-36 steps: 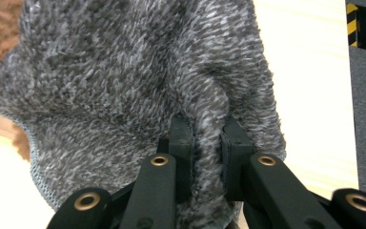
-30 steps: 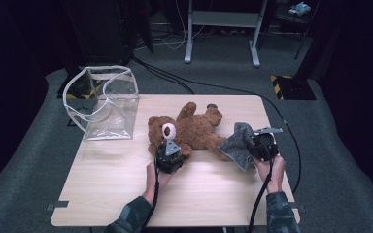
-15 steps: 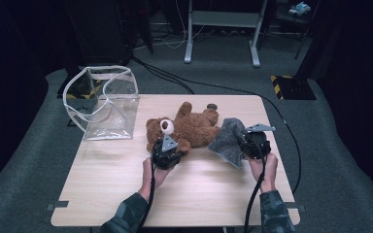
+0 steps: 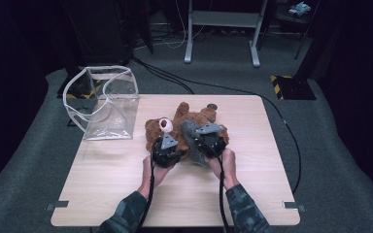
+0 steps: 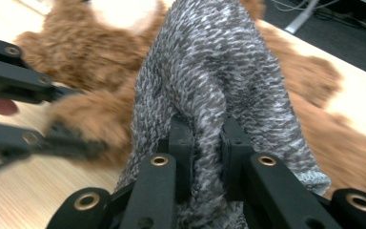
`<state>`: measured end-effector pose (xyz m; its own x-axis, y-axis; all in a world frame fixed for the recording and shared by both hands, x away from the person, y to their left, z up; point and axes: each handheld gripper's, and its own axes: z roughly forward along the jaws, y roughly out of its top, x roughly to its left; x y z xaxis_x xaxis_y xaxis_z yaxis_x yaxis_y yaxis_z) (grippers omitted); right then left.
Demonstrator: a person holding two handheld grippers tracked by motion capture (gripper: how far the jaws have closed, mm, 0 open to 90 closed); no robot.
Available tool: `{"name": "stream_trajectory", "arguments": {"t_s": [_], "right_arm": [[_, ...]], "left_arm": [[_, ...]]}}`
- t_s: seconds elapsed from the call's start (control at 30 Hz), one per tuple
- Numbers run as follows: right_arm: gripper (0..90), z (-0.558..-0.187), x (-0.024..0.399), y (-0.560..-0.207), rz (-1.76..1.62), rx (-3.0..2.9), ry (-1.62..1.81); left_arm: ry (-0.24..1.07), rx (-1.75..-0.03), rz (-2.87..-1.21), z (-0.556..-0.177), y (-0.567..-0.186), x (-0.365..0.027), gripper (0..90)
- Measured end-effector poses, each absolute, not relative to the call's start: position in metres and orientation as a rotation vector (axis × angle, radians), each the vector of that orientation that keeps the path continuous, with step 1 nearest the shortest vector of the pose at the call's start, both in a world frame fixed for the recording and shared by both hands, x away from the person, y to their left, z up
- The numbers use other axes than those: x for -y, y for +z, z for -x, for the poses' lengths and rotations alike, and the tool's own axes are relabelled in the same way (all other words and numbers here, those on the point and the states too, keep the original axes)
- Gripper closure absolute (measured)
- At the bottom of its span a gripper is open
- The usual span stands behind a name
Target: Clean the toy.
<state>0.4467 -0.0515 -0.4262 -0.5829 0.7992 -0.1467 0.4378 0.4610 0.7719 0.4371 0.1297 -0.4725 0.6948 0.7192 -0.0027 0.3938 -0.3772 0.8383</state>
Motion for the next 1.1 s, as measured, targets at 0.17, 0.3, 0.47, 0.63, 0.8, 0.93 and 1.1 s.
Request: {"name": "stream_trajectory", "arguments": {"t_s": [0.17,0.3,0.47,0.63,0.8,0.93,1.1], "right_arm": [[79.2,-0.461,0.033,-0.443,-1.020,-2.239,0.877],[79.3,-0.464,0.044,-0.441,-1.071,-2.189,0.849],[79.3,-0.464,0.071,-0.435,-1.164,-2.111,0.809],[79.3,-0.471,0.103,-0.436,-1.232,-2.059,0.756],[79.3,-0.473,0.131,-0.436,-1.307,-1.989,0.715],[79.2,-0.466,0.141,-0.426,-1.309,-1.946,0.739],[79.3,-0.449,0.120,-0.407,-1.199,-2.022,0.905]], "left_arm": [[0.444,-0.866,-2.005,-0.438,-0.473,-0.135,73.6],[0.438,-0.872,-2.003,-0.439,-0.474,-0.139,73.6],[0.430,-0.878,-2.004,-0.439,-0.475,-0.142,73.6],[0.414,-0.875,-2.010,-0.440,-0.475,-0.146,73.6],[0.413,-0.879,-2.006,-0.441,-0.475,-0.148,73.6],[0.411,-0.877,-2.008,-0.442,-0.474,-0.147,73.5],[0.415,-0.877,-2.011,-0.442,-0.474,-0.146,73.5]]}}
